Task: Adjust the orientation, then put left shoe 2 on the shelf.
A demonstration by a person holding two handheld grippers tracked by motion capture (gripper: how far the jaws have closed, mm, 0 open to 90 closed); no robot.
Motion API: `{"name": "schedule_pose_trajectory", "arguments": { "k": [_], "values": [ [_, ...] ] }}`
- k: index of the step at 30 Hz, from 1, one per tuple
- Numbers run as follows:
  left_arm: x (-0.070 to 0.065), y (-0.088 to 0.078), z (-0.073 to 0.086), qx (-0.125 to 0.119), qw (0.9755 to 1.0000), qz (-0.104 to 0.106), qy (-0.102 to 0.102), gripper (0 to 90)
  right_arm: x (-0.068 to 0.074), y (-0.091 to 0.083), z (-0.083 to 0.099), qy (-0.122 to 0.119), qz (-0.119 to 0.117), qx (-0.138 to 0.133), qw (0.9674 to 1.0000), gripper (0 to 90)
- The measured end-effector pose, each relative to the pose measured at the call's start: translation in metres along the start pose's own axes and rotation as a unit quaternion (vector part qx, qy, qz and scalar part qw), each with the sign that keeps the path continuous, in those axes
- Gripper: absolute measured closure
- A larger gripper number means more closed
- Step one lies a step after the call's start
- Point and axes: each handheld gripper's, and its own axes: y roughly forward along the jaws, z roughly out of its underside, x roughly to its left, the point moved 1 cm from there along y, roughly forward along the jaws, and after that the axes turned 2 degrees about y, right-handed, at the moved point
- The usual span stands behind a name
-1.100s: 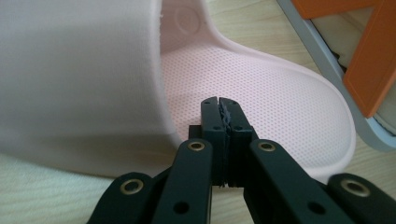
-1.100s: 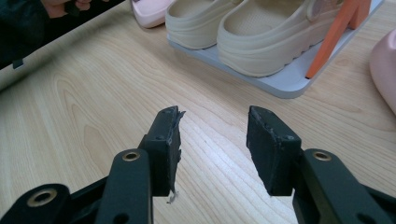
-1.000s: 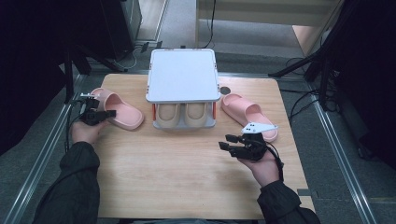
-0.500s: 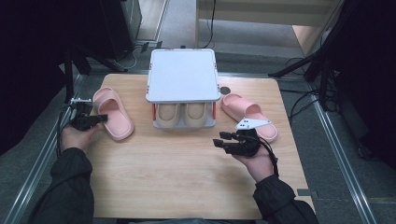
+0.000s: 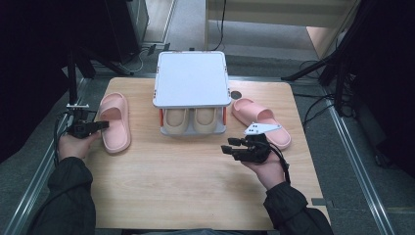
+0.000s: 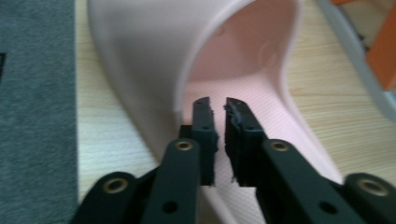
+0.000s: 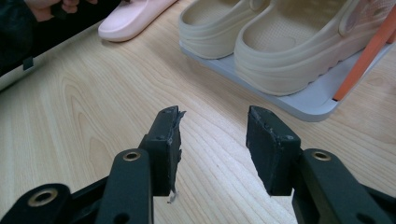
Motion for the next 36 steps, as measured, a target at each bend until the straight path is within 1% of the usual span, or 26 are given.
{"name": "schedule_pose_trajectory", "arguments": {
  "k": [1,2,4,6,8,9,11,12,13,15,16,18,23,26,28,30,31,32,33,34,35,36],
  "values": [
    [-0.002,-0.002,-0.001,-0.003,1.0000,0.003,-0.006,76.5,0.000,0.000,0.000,0.000,0.000,0.000,1.0000,55.8],
    [-0.004,-0.007,-0.003,-0.015,0.9998,0.006,-0.008,72.4,0.001,-0.001,0.000,0.002,0.000,-0.001,1.0000,55.8],
    [-0.005,-0.010,-0.004,-0.019,0.9998,0.003,-0.005,67.4,0.001,-0.001,0.000,-0.002,0.000,-0.002,1.0000,55.8],
    [-0.006,-0.016,-0.007,-0.028,0.9996,-0.005,-0.004,65.8,0.001,-0.002,0.000,-0.002,0.000,-0.003,1.0000,55.8],
    [-0.005,-0.020,-0.009,-0.040,0.9992,-0.005,-0.006,62.4,0.001,-0.003,0.000,0.000,0.001,-0.004,1.0000,55.8],
    [-0.005,-0.021,-0.009,-0.046,0.9989,-0.005,-0.009,61.2,0.000,-0.003,0.000,0.001,0.001,-0.005,1.0000,55.8],
    [-0.003,-0.022,-0.010,-0.054,0.9984,-0.011,-0.007,58.1,0.000,-0.003,0.001,0.003,0.003,-0.004,1.0000,55.8],
    [-0.003,-0.022,-0.010,-0.054,0.9984,-0.011,-0.007,56.0,0.000,-0.003,0.001,0.003,0.003,-0.004,1.0000,55.8],
    [-0.001,-0.021,-0.011,-0.058,0.9982,-0.011,-0.011,54.6,0.000,-0.003,0.001,0.003,0.003,-0.005,1.0000,55.8],
    [0.001,-0.019,-0.011,-0.057,0.9983,-0.012,-0.011,53.0,0.000,-0.004,0.002,0.002,0.005,-0.003,1.0000,55.8],
    [0.003,-0.015,-0.012,-0.051,0.9984,-0.020,-0.012,52.5,0.000,-0.005,0.003,0.001,0.006,-0.003,1.0000,55.8],
    [0.004,-0.013,-0.013,-0.048,0.9985,-0.021,-0.015,52.0,0.000,-0.006,0.004,0.002,0.007,-0.002,1.0000,55.8],
    [0.008,-0.002,-0.015,-0.040,0.9984,-0.033,-0.020,50.3,-0.001,-0.014,0.010,0.010,0.020,-0.008,0.9997,55.8],
    [0.012,0.005,-0.016,-0.044,0.9978,-0.039,-0.029,49.8,-0.002,-0.018,0.012,0.013,0.025,-0.010,0.9996,55.7],
    [0.016,0.008,-0.015,-0.041,0.9977,-0.043,-0.034,50.0,-0.002,-0.020,0.013,0.013,0.027,-0.012,0.9995,55.8],
    [0.019,0.011,-0.015,-0.039,0.9974,-0.043,-0.043,50.9,-0.002,-0.021,0.014,0.017,0.030,-0.012,0.9993,55.8],
    [0.020,0.012,-0.015,-0.039,0.9974,-0.043,-0.041,50.9,-0.002,-0.022,0.014,0.017,0.030,-0.012,0.9993,55.8],
    [0.019,0.014,-0.016,-0.040,0.9972,-0.048,-0.041,50.9,-0.002,-0.022,0.014,0.017,0.030,-0.012,0.9993,55.8],
    [0.018,0.015,-0.017,-0.044,0.9969,-0.056,-0.035,52.0,-0.003,-0.022,0.015,0.018,0.031,-0.012,0.9993,55.7],
    [0.018,0.015,-0.017,-0.044,0.9969,-0.056,-0.035,53.3,-0.003,-0.022,0.015,0.018,0.031,-0.012,0.9993,55.7],
    [0.018,0.016,-0.017,-0.047,0.9964,-0.061,-0.034,53.3,-0.003,-0.022,0.015,0.018,0.031,-0.012,0.9993,55.7],
    [0.018,0.017,-0.018,-0.049,0.9963,-0.062,-0.034,54.8,-0.003,-0.022,0.015,0.019,0.032,-0.012,0.9992,55.8]
  ]
}}
